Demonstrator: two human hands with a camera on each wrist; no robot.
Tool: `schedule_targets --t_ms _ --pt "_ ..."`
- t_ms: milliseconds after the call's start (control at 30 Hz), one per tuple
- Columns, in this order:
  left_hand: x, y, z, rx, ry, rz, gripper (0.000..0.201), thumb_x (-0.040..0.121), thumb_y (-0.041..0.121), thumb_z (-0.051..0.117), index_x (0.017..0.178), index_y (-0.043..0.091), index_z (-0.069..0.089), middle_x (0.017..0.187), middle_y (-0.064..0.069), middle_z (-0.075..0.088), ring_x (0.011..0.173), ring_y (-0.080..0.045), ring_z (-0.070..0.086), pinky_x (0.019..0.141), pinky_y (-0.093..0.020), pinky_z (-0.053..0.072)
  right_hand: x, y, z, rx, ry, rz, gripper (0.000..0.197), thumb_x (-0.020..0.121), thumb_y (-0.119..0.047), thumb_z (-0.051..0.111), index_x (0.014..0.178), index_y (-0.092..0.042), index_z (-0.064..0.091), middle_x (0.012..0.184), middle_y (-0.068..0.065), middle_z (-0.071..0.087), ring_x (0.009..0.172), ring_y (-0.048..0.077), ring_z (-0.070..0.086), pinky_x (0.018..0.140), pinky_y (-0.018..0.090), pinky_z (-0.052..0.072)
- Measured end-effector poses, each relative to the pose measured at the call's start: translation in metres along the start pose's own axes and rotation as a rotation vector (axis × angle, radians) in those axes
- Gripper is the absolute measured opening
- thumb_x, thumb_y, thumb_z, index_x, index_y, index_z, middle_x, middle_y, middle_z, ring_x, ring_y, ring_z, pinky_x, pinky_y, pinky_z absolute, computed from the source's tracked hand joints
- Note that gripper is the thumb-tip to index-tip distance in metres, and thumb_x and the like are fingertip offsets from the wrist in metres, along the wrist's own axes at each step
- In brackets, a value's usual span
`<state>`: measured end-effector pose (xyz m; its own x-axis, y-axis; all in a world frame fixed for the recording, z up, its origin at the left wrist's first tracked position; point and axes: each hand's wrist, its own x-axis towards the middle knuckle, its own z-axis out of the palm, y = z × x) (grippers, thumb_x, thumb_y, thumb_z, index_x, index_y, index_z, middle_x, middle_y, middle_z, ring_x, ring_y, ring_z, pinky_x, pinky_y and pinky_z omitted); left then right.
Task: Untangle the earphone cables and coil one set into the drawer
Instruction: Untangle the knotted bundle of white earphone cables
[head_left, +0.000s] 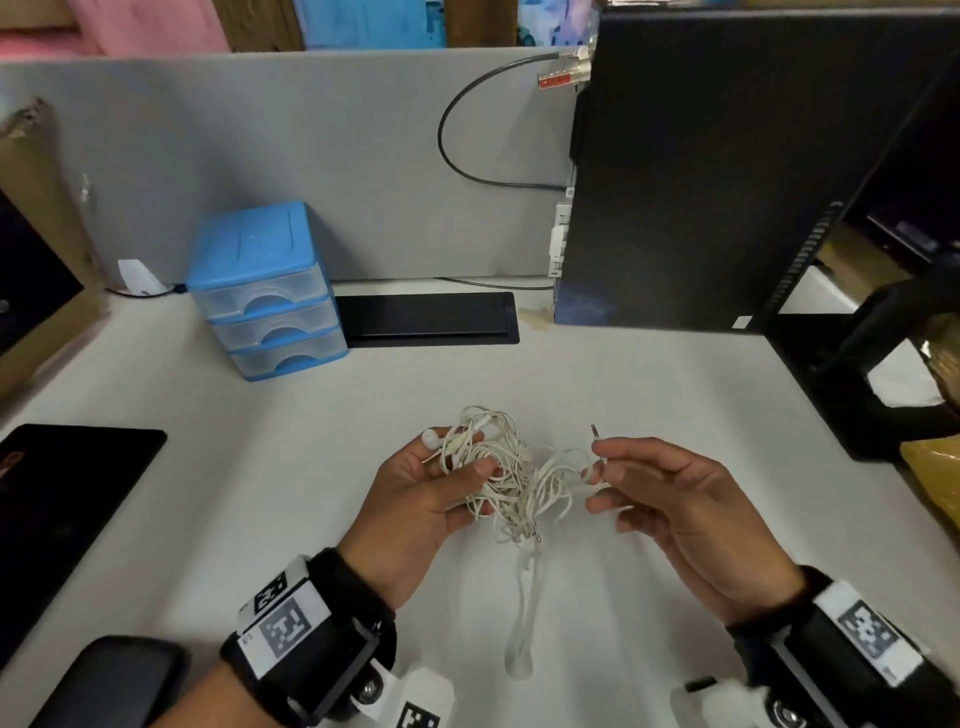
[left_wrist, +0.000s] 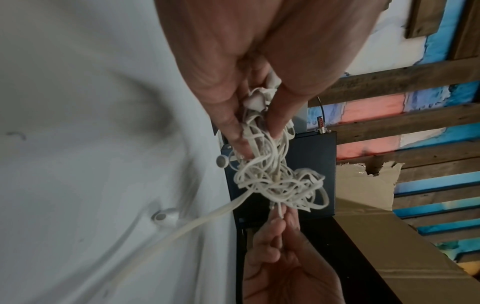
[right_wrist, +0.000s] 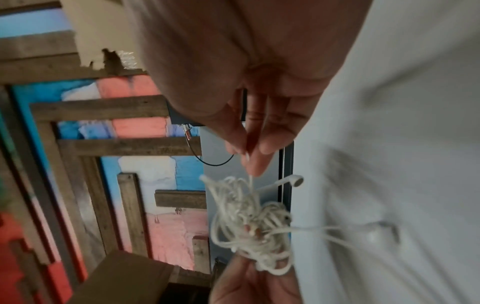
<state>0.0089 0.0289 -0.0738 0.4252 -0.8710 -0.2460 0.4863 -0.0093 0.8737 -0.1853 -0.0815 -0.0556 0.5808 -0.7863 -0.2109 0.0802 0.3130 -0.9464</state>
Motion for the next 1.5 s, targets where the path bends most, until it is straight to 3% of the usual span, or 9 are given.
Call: schedule_targets --t_ms 167,233,333,433,533,700,900,1133,1500 --pt "0.001 0.002 -0.002 -0.063 0.007 -0.035 0.032 0.071 0.004 0.07 0.103 0.012 0.067 0.094 -0.009 0.074 0.08 -0.018 0.07 0.078 -0.033 0.054 -0.002 0.009 0.002 -0.368 0.027 -0.155 0.019 0.085 0.002 0.07 0.088 -0.015 0.077 0.08 0.002 0.077 0.075 0.019 0.074 0.059 0.018 0.052" --pt "0.001 0.002 -0.004 -0.102 0.007 -0.063 0.037 0.072 0.004 0.069 0.109 0.008 0.065 0.094 -0.008 0.073 0.08 -0.017 0.07 0.083 -0.035 0.052 -0.004 0.014 0.002 -0.502 0.013 -0.225 0.018 0.081 -0.005 0.076 0.077 -0.023 0.079 0.073 -0.002 0.073 0.066 0.014 0.066 0.058 0.018 0.048" --pt "0.002 0.001 -0.004 -0.147 0.01 -0.094 0.046 0.072 0.005 0.068 0.117 0.004 0.061 0.083 -0.004 0.072 0.074 -0.015 0.069 0.079 -0.032 0.055 -0.007 0.016 0.002 -0.631 -0.037 -0.323 0.014 0.079 -0.018 0.079 0.07 -0.028 0.076 0.081 -0.006 0.067 0.076 0.01 0.062 0.069 0.018 0.044" --pt "0.002 -0.002 -0.002 -0.183 0.015 -0.123 0.034 0.078 0.001 0.062 0.112 0.002 0.063 0.086 -0.008 0.071 0.072 -0.019 0.068 0.068 -0.031 0.06 -0.009 0.012 0.006 -0.521 -0.115 -0.3 0.01 0.083 -0.02 0.073 0.077 -0.013 0.071 0.085 0.003 0.073 0.081 0.015 0.068 0.08 0.022 0.048" --pt "-0.001 -0.004 0.001 -0.177 -0.003 -0.144 0.029 0.074 0.0 0.06 0.103 0.001 0.067 0.083 -0.012 0.071 0.071 -0.023 0.067 0.062 -0.03 0.059 -0.012 0.009 0.011 -0.311 -0.151 -0.2 0.015 0.082 -0.016 0.07 0.075 -0.003 0.067 0.063 0.014 0.068 0.054 0.018 0.058 0.06 0.02 0.046" --pt "-0.001 -0.003 0.002 -0.184 -0.006 -0.181 0.026 0.084 -0.002 0.052 0.108 0.006 0.057 0.093 -0.018 0.058 0.075 -0.024 0.059 0.064 -0.032 0.058 -0.011 0.011 0.011 -0.269 -0.098 -0.149 0.017 0.078 -0.022 0.071 0.073 -0.005 0.07 0.048 0.007 0.051 0.042 0.015 0.048 0.059 0.044 0.046" --pt "-0.003 -0.002 0.002 -0.124 -0.018 -0.145 0.045 0.068 -0.004 0.065 0.113 0.004 0.064 0.098 -0.017 0.07 0.079 -0.024 0.069 0.085 -0.04 0.056 -0.011 0.012 0.011 -0.21 -0.102 -0.136 0.013 0.082 -0.01 0.069 0.075 0.001 0.068 0.059 0.015 0.062 0.052 0.024 0.055 0.055 0.023 0.047" --pt "-0.008 -0.002 0.008 -0.035 0.061 0.016 0.041 0.07 -0.002 0.07 0.11 0.005 0.068 0.103 -0.016 0.073 0.089 -0.026 0.07 0.083 -0.038 0.057 -0.013 0.013 0.013 -0.238 -0.076 -0.125 0.019 0.075 -0.025 0.07 0.074 -0.006 0.073 0.056 0.012 0.058 0.052 0.025 0.052 0.058 0.032 0.048" --pt "-0.01 -0.001 0.009 -0.142 0.015 0.05 0.042 0.068 -0.006 0.066 0.109 -0.001 0.064 0.106 -0.023 0.068 0.093 -0.029 0.066 0.082 -0.031 0.056 -0.02 0.028 0.022 -0.382 -0.075 -0.2 0.016 0.083 -0.006 0.073 0.073 -0.017 0.078 0.064 0.01 0.068 0.055 0.016 0.058 0.059 0.025 0.051"
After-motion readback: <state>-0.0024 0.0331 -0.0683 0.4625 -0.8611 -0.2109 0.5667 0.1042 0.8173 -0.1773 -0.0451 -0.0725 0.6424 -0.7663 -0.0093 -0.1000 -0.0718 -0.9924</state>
